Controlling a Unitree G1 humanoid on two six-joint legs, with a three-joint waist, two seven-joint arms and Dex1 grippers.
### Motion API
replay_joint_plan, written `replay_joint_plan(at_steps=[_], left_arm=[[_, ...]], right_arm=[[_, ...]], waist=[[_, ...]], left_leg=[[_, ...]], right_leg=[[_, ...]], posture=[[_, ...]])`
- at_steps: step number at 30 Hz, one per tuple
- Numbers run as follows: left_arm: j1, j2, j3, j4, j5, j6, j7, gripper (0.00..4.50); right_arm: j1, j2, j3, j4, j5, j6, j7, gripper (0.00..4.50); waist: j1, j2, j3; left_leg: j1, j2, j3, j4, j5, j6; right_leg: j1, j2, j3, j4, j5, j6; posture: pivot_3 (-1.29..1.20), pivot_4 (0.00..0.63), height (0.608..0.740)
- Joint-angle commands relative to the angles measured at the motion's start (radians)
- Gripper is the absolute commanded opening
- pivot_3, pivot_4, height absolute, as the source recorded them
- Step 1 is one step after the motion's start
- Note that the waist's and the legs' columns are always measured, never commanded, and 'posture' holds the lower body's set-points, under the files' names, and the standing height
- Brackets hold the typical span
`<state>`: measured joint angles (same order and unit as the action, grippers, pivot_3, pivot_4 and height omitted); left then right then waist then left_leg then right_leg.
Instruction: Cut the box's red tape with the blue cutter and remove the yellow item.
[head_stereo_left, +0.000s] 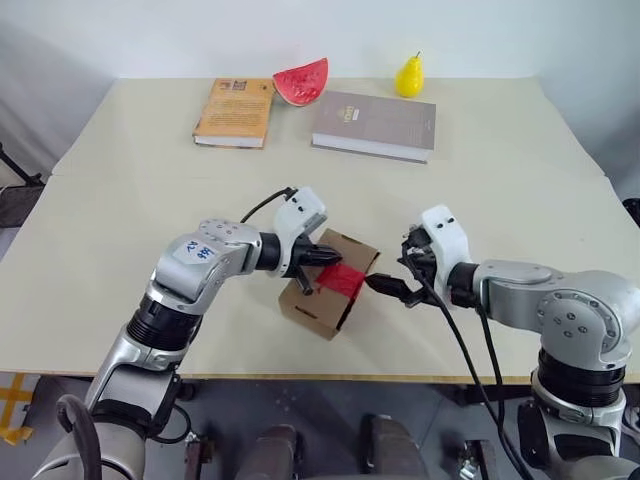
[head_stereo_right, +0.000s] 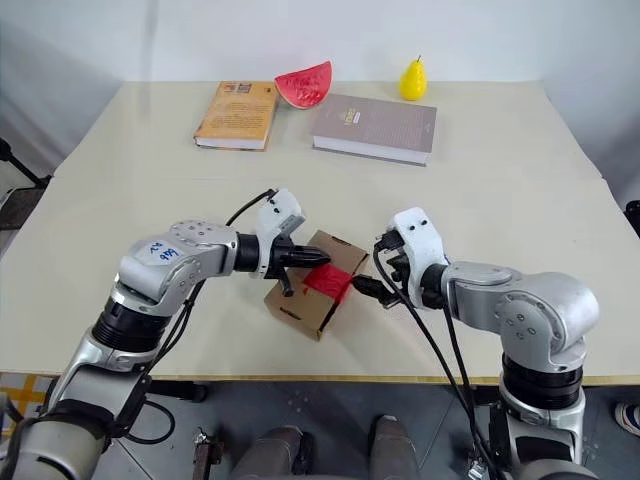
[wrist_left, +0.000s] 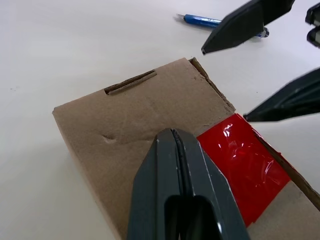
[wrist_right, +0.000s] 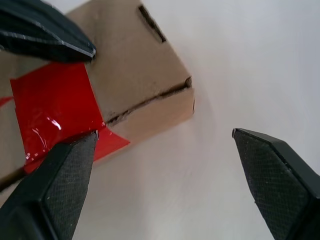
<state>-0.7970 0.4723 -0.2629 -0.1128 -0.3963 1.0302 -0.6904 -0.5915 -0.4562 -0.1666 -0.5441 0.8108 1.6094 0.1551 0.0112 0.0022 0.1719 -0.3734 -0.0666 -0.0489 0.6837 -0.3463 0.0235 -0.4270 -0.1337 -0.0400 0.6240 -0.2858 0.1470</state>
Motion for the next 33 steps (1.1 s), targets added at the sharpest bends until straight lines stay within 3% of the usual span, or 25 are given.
replay_joint_plan(at_steps=[1, 14, 22, 33], left_arm=[[0.013, -0.005, 0.0, -0.018, 0.009, 0.011, 0.009, 0.0], [0.0, -0.024, -0.007, -0.001, 0.019, 0.001, 0.006, 0.0], [0.015, -0.021, 0.002, -0.02, 0.016, 0.012, 0.012, 0.0], [0.007, -0.027, -0.003, -0.011, 0.02, 0.004, 0.011, 0.0]], right_arm=[[-0.004, -0.004, -0.048, -0.043, 0.028, 0.005, 0.015, 4.47], [0.033, -0.02, 0.019, -0.002, -0.026, -0.042, 0.085, 4.47], [-0.024, 0.007, -0.059, -0.049, -0.009, 0.005, 0.102, 4.47], [0.04, -0.048, 0.064, 0.014, -0.083, -0.092, 0.142, 4.47]], waist=[[0.0, 0.0, 0.0], [0.001, 0.0, 0.0], [0.001, 0.0, 0.0], [0.001, 0.0, 0.0]], left_leg=[[0.0, 0.0, 0.0, 0.0, 0.0, 0.0], [0.0, 0.0, 0.0, 0.0, 0.0, 0.0], [0.0, 0.0, 0.0, 0.0, 0.0, 0.0], [0.0, 0.0, 0.0, 0.0, 0.0, 0.0]], right_leg=[[0.0, 0.0, 0.0, 0.0, 0.0, 0.0], [0.0, 0.0, 0.0, 0.0, 0.0, 0.0], [0.0, 0.0, 0.0, 0.0, 0.0, 0.0], [0.0, 0.0, 0.0, 0.0, 0.0, 0.0]], posture=[[0.0, 0.15, 0.74], [0.0, 0.15, 0.74], [0.0, 0.15, 0.74], [0.0, 0.15, 0.74]])
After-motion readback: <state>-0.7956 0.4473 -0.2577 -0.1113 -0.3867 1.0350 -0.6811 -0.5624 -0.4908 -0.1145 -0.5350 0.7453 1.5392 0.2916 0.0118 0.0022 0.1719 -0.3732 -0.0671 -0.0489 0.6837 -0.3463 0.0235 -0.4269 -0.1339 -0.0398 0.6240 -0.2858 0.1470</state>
